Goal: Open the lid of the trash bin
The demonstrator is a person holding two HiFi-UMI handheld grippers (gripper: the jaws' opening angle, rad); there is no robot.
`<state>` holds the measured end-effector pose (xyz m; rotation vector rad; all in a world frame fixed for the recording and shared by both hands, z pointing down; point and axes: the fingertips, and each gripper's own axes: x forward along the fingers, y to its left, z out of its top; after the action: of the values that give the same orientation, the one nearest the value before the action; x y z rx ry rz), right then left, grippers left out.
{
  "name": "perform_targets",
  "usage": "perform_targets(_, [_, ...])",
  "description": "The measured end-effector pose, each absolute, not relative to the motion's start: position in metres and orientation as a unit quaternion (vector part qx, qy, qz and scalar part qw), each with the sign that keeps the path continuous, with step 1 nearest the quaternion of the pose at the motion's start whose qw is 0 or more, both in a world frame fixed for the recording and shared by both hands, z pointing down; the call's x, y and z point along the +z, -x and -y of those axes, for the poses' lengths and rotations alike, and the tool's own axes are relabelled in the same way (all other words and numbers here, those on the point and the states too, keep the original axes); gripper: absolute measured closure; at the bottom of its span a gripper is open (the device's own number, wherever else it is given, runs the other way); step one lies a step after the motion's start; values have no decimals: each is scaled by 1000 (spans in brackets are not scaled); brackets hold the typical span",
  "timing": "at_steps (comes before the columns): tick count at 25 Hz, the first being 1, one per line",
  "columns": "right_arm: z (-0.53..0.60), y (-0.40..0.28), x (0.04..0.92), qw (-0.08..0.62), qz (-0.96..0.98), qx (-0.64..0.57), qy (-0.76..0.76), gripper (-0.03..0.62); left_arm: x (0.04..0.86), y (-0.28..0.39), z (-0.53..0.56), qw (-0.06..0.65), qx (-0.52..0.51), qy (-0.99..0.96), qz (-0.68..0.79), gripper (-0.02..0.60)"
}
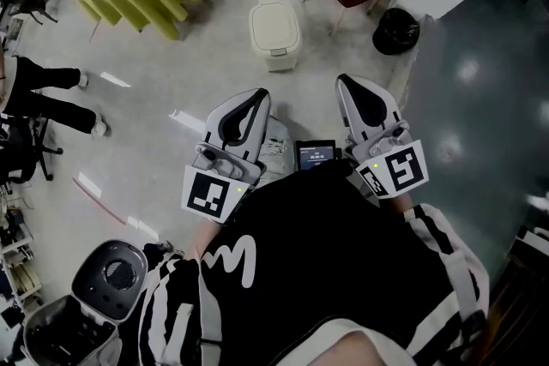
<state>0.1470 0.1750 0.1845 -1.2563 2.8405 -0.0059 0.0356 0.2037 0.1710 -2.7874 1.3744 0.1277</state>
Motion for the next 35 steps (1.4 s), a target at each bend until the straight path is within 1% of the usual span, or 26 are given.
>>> perform_targets(23, [-52, -110, 190, 14, -911, 1, 411, 585, 175, 1, -73, 15, 51, 898, -437, 574])
perform_targets(30, [-13, -100, 183, 4, -911, 5, 413, 585, 172, 9, -32, 11, 53, 900, -431, 574])
perform_targets(35, [16, -97, 174, 12, -907, 11, 422, 585, 169, 12, -3, 10, 50, 904, -424, 574])
